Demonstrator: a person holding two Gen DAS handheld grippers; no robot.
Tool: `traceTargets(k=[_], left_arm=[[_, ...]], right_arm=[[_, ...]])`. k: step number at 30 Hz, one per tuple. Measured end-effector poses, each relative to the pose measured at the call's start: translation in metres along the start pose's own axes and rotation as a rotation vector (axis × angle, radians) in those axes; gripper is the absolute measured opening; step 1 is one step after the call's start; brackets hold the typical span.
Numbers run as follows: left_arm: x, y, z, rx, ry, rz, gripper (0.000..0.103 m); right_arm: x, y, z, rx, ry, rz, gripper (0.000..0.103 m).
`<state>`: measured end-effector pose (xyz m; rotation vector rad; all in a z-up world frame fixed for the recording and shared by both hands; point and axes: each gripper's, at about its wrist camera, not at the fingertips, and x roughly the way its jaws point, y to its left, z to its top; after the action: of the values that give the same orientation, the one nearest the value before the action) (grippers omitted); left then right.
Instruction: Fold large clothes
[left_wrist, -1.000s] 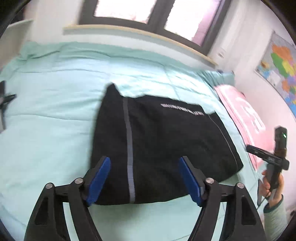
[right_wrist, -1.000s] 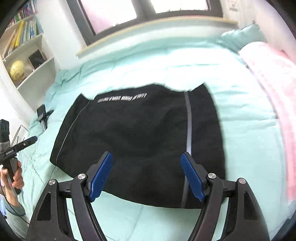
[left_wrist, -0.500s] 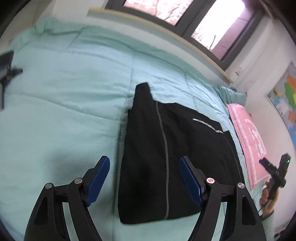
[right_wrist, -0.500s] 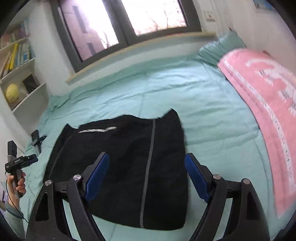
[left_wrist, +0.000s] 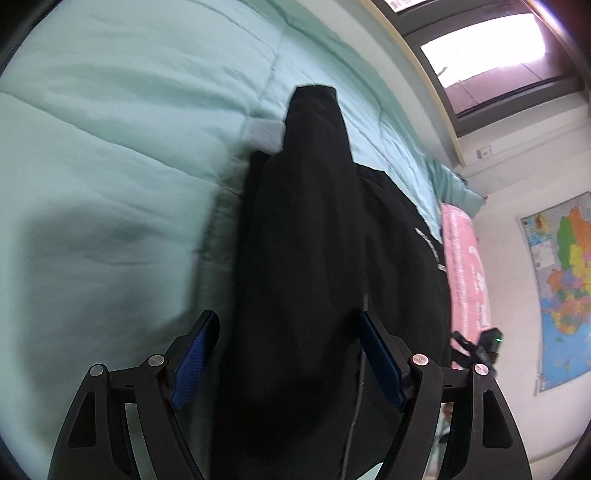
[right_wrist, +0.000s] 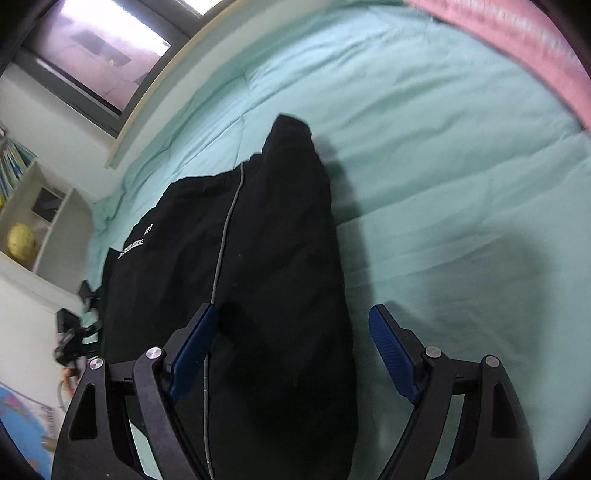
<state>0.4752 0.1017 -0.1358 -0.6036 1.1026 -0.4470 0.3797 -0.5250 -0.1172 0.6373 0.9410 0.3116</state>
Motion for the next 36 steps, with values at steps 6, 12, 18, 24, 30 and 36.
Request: traceTargets(k=[6,12,18,24,30,36], left_arm=[[0.029,-0.005,0.005,0.000,0.075,-0.007,0.080],[0.044,0.002,0.012,-0.073,0.102,-0.081,0.081],[0.034,-0.002,0.006,0.002,0.073,-0.123,0.063],[0.050,-0.003,0.010,-0.034,0.082,-0.071,0.068],[0.003,-0.048,-0.019,0.112,-0.063,-0.022,0.037],[-0.071,-0.120,-0.070,0.242,-0.145,-0.094,0.037]], right_arm=[[0.023,-0.004,0.003,-0.027,0.086,0.084,0.086],[0.048,-0.024,0.009,0.057,0.172,0.199,0.086],[0.041,0.000,0.000,-0.111,0.172,0.197,0.060],[0.065,-0.008,0.005,-0.034,0.203,0.226,0.066],[0.012,0.044,-0.015,-0.224,0.031,0.144,0.035],[-0.077,0.100,-0.062,-0.352,-0.120,0.225,0.026]])
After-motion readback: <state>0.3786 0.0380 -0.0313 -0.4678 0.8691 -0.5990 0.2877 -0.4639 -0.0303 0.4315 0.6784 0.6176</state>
